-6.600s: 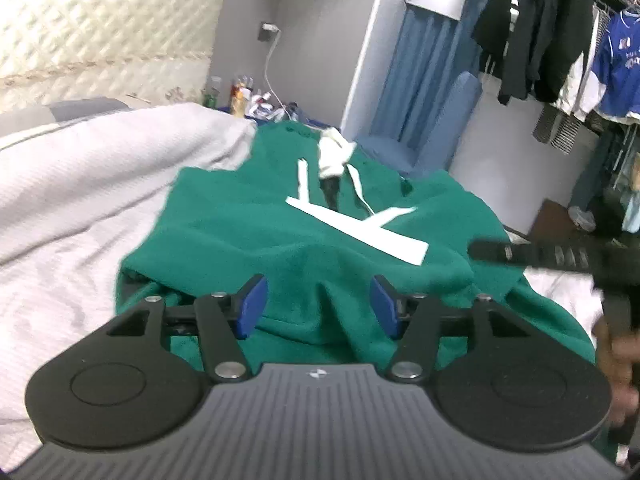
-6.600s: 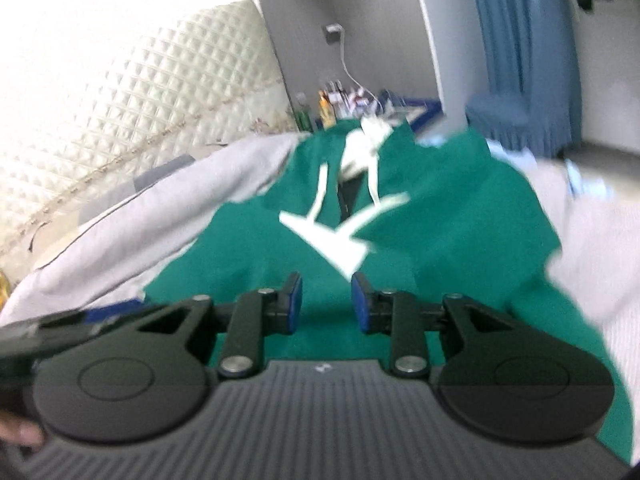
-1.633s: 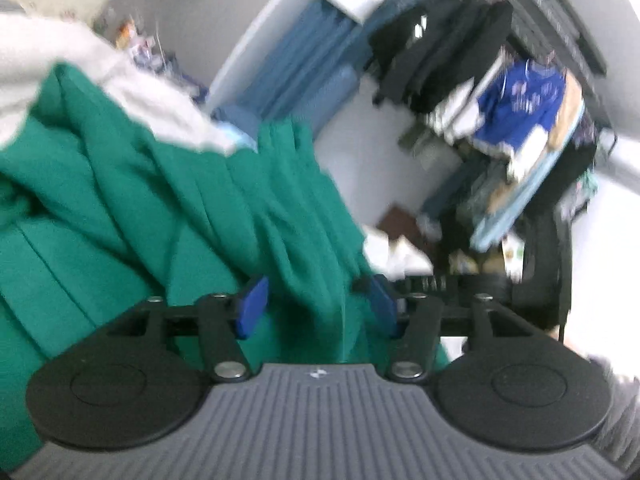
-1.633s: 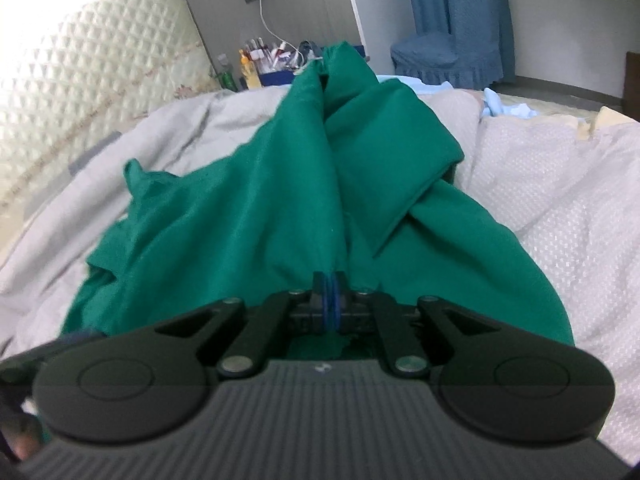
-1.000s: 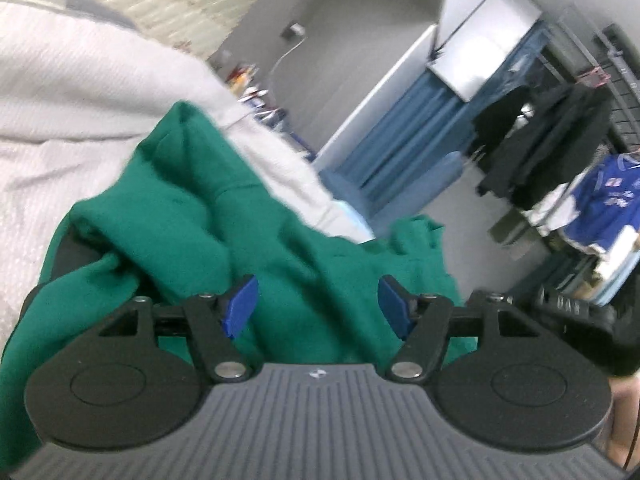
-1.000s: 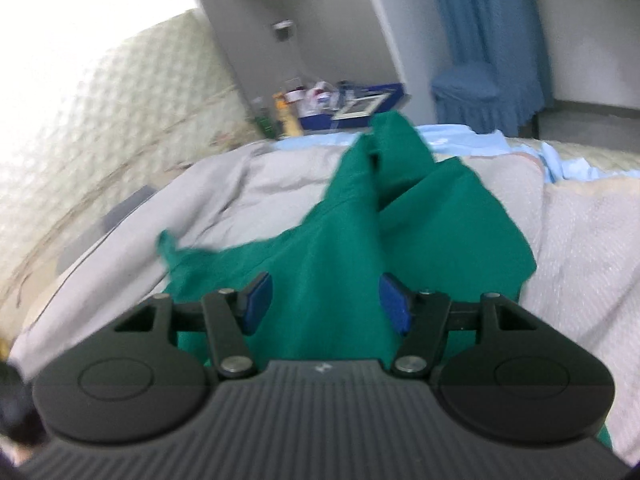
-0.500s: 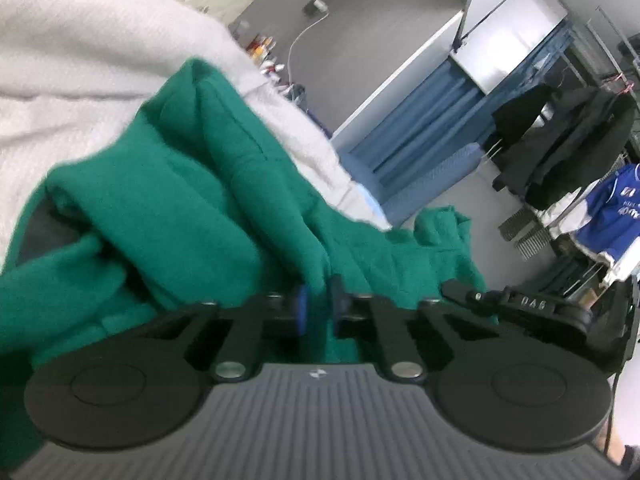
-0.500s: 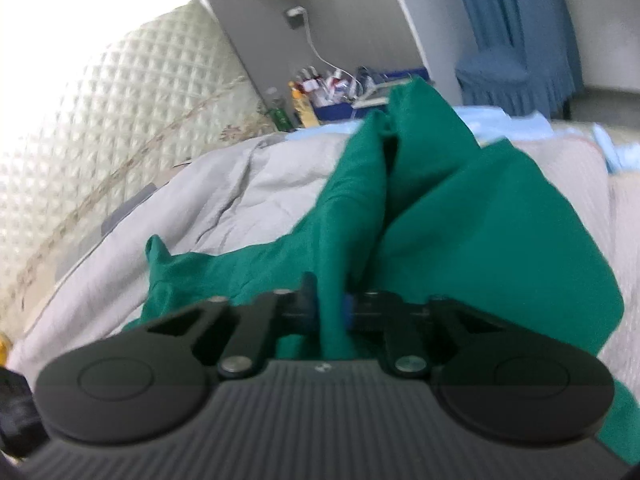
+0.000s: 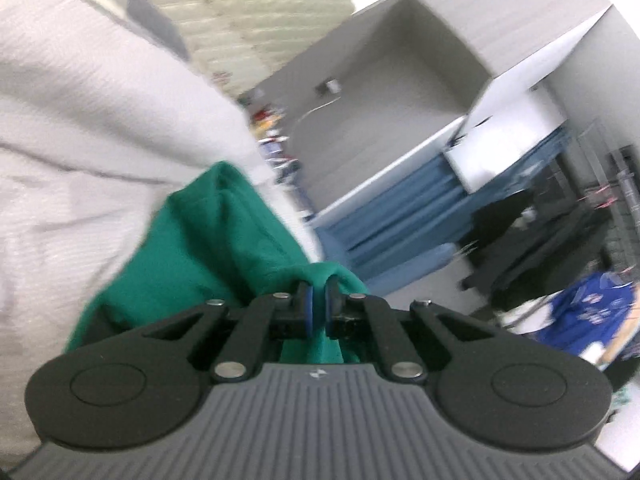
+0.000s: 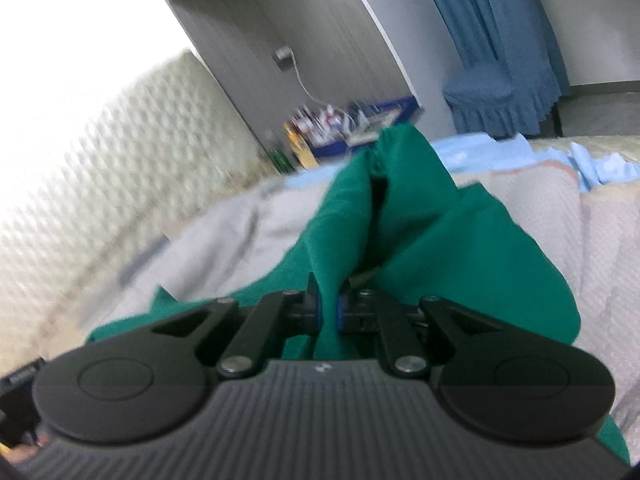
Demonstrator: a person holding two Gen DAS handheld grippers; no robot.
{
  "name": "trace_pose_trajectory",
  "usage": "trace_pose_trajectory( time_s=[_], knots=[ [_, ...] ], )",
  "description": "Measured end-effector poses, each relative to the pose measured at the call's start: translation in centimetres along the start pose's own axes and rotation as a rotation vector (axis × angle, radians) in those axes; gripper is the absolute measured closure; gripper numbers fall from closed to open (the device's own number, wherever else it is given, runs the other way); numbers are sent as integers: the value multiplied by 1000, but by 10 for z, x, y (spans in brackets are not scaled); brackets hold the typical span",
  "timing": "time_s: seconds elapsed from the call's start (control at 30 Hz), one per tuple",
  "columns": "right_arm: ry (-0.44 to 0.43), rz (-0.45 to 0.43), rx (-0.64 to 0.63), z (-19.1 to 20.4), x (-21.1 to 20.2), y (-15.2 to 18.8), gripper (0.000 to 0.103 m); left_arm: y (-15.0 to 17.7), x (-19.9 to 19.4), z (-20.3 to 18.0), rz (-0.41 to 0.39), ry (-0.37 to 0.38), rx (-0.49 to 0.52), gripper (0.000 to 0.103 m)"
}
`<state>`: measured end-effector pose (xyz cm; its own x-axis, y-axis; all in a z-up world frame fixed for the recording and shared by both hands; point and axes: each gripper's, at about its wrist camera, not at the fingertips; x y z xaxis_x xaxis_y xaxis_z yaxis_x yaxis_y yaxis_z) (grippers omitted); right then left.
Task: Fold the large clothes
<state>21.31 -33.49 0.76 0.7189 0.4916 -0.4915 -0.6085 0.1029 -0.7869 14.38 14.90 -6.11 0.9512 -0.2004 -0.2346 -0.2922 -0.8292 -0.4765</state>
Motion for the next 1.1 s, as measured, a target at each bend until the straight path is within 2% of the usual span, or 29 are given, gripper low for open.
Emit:
trace_pose_trajectory(
  time_s=[0.1,0.2,0.3,0.4,0.5,0.53,0.57,0.6,0.63,0.67,0.73,0.87,1.1],
  knots=[
    [59,71,-1,-15,24,19,93,11,13,10,26,-134,80,97],
    [73,89,6,-26,36,32,94,26,30,16,69,-248,166,97],
    [70,85,11,-24,32,29,92,31,32,8,73,-278,237,97],
    [89,74,-45,-15,24,25,88,30,30,0,72,-272,281,96],
    [101,56,-82,-8,6,25,75,33,25,-6,90,-286,291,95],
    [87,42,-81,-8,0,23,71,33,22,-11,89,-279,305,91],
    [87,29,-84,-4,-8,21,57,33,21,-14,82,-274,320,83],
    [87,14,-97,2,-14,21,51,36,15,-21,73,-263,339,77],
    [77,-9,-119,9,-23,19,48,38,10,-27,69,-250,358,66],
    [63,-24,-142,16,-31,19,48,41,6,-33,67,-242,375,63],
    [30,-38,-184,32,-44,20,48,49,-2,-46,60,-236,432,63],
    [-42,-13,-257,59,-61,34,49,65,-18,-72,46,-212,540,62],
    [-73,73,-296,86,-56,51,49,93,-38,-92,113,-147,606,61]
  ],
)
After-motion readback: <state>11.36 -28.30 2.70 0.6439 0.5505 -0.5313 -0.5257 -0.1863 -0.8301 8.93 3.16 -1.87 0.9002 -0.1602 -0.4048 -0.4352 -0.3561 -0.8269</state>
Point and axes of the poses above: each gripper's, at about its wrist camera, not at the fingertips, and x roughly the way its jaws point, z to its left, y to its underside, and after that the axes turned 7 degrees about -x, right-handed
